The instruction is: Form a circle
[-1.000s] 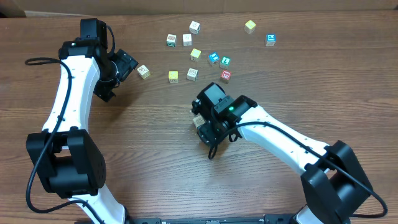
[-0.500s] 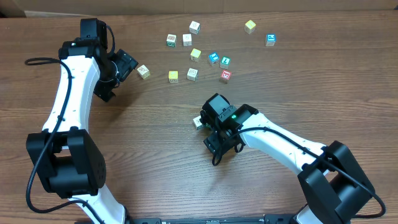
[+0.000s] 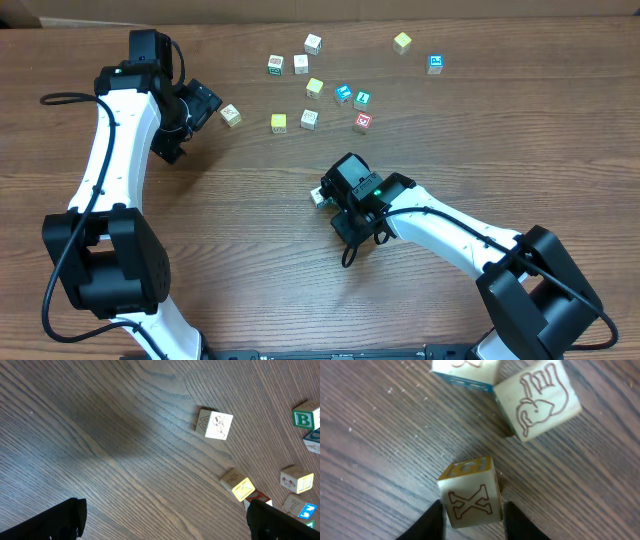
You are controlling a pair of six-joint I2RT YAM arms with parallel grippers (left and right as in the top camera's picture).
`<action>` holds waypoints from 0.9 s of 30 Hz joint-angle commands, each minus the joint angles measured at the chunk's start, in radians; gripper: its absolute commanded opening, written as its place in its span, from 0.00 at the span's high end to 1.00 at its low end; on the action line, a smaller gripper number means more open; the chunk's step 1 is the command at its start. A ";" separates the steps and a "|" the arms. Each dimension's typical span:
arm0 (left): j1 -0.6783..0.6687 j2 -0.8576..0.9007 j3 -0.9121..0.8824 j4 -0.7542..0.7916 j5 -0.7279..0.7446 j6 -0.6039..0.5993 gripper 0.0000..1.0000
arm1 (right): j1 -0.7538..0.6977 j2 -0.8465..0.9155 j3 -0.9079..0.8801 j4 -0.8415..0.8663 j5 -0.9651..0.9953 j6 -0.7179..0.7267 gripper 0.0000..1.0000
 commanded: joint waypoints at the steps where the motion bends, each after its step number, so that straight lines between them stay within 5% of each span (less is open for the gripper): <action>1: -0.005 -0.010 0.007 0.001 -0.007 0.026 0.00 | 0.001 -0.023 -0.007 0.004 0.000 -0.001 0.70; 12: -0.005 -0.010 0.007 0.001 -0.007 0.026 0.00 | 0.001 -0.023 -0.006 0.019 0.011 -0.112 0.75; 27: -0.005 -0.010 0.007 0.001 -0.007 0.026 0.00 | 0.001 -0.023 -0.006 0.018 0.077 -0.276 0.64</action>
